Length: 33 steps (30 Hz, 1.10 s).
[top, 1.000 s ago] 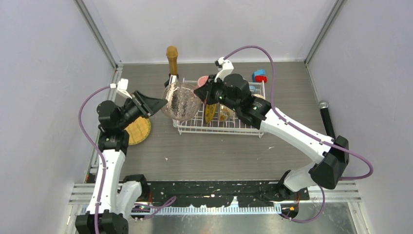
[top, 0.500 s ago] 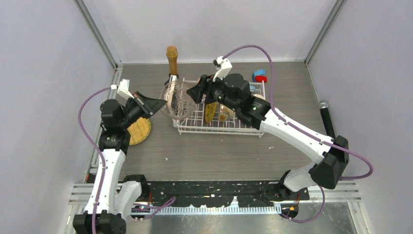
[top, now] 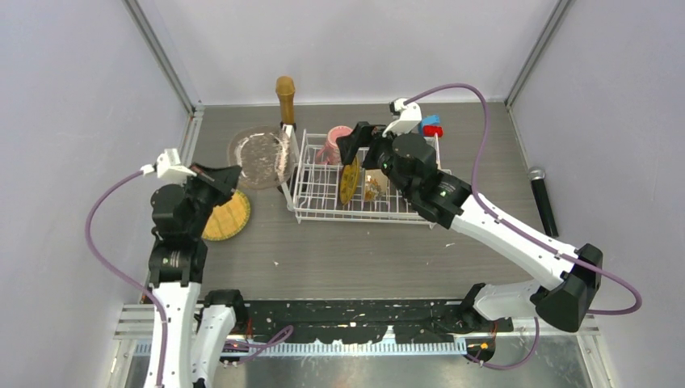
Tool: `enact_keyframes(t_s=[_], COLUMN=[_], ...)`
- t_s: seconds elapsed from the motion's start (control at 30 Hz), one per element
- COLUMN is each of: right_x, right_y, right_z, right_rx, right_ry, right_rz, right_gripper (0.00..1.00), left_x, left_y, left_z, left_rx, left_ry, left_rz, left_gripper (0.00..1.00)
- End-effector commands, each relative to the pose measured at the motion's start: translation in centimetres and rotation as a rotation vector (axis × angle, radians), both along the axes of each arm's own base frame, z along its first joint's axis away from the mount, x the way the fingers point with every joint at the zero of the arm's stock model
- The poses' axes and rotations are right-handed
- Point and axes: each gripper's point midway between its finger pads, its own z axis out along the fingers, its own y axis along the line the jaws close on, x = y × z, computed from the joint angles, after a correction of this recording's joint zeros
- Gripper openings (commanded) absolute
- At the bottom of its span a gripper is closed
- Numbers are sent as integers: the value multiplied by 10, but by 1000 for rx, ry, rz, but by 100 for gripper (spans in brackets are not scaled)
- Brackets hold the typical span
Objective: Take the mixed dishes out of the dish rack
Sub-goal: Pick up the plate from the dish rack, then place the plate at the center of the board.
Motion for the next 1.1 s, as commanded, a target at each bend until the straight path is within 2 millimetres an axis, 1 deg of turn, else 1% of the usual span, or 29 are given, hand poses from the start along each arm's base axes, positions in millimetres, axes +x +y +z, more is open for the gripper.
enact_keyframes(t_s=[0.0, 0.07, 0.17, 0.27, 0.37, 0.53, 0.6, 0.67, 0.73, 0.8, 0.87, 0.93, 1.0, 1.07], right_x=[10, 12, 15, 16, 16, 17, 16, 16, 16, 16, 16, 16, 15, 14], right_y=[-28, -33, -40, -44, -45, -50, -52, -56, -57, -55, -54, -55, -57, -62], right_z=[7, 3, -2, -3, -5, -7, -7, -9, -10, -13, -17, -20, -21, -21], right_rx=[-8, -16, -23, -28, -39, -55, -61, -67, -71, -86, -92, -95, -94, -90], right_ry=[-9, 4, 13, 13, 11, 8, 5, 2, -2, -6, 1, 6, 10, 9], right_rz=[-160, -194, -241, -258, -264, -279, -287, -296, -301, -289, -287, -289, -298, -310], right_gripper=[99, 99, 100, 100, 100, 100, 100, 100, 100, 100, 100, 100, 100, 100], left_x=[-15, -21, -28, -25, -11, 10, 12, 8, 8, 18, 33, 42, 42, 37], left_y=[66, 81, 108, 123, 123, 126, 132, 144, 151, 149, 142, 142, 149, 158], left_z=[-3, -15, -38, -59, -81, -111, -123, -138, -151, -161, -169, -175, -182, -189], left_rx=[38, 37, 44, 61, 71, 77, 110, 146, 150, 110, 57, 35, 45, 79], left_ry=[49, 91, 191, 267, 314, 399, 448, 499, 524, 514, 488, 492, 539, 604], left_rz=[382, 477, 639, 733, 734, 750, 775, 840, 870, 839, 779, 775, 821, 867], left_gripper=[0, 0, 0, 0, 0, 0, 0, 0, 0, 0, 0, 0, 0, 0])
